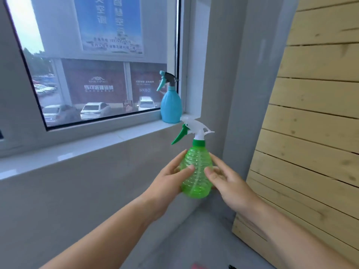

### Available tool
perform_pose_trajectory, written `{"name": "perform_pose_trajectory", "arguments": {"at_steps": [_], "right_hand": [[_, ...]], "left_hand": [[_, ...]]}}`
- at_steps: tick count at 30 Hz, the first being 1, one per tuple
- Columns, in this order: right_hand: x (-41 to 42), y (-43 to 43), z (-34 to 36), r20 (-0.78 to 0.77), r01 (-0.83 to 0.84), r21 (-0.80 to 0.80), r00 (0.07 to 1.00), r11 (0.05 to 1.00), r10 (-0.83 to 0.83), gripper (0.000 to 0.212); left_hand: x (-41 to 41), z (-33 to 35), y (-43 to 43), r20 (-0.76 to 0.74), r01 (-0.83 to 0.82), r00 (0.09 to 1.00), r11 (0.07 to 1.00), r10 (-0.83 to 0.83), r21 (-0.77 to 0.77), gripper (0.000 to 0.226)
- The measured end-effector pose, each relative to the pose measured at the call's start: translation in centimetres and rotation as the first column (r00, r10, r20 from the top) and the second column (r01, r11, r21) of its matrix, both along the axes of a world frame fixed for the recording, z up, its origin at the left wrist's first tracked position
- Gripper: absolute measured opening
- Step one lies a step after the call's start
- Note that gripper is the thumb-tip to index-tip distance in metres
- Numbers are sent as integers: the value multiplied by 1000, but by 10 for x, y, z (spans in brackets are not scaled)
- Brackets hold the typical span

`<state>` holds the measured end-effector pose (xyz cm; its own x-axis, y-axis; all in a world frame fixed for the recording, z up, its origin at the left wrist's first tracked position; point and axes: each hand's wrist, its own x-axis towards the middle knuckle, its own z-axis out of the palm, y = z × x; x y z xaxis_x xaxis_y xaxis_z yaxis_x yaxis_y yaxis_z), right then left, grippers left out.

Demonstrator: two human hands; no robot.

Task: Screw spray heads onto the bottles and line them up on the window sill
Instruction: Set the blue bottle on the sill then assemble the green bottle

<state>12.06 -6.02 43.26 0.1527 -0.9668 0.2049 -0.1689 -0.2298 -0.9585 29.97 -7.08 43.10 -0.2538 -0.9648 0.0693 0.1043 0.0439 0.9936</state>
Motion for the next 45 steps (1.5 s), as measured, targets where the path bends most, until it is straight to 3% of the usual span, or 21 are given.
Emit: {"name": "perform_pose_trajectory", "arguments": {"at_steps": [4, 10, 15, 18, 22, 31, 45], "right_hand": [[51, -78, 42, -131, 59, -80, 989, 995, -69, 82], [111, -140, 95, -95, 83, -140, 991, 987, -97, 54], [138, -168, 102, -151, 120, -163, 978, 979, -145, 38], [144, -182, 98, -150, 137, -162, 975, 977, -162, 38], [148, -199, 91, -147, 124, -152, 978, 981, -146, 45], [151, -212, 80, -134, 103, -147, 983, 984, -123, 53], [141, -206, 77, -149, 113, -147, 980, 983, -135, 61]], "left_hand": [[40, 45, -47, -11, -120, 993, 989, 119, -86, 42], [87, 97, -100, 44, -332, 938, 926, 344, -179, 55], [108, 106, -135, 110, -413, 894, 895, 433, -167, 55], [111, 105, -147, 138, -434, 880, 887, 455, -160, 52], [113, 94, -169, 122, -485, 858, 865, 499, -131, 69], [110, 87, -180, 72, -536, 834, 834, 547, -129, 31], [114, 82, -176, 148, -608, 766, 780, 626, -152, 76]]}}
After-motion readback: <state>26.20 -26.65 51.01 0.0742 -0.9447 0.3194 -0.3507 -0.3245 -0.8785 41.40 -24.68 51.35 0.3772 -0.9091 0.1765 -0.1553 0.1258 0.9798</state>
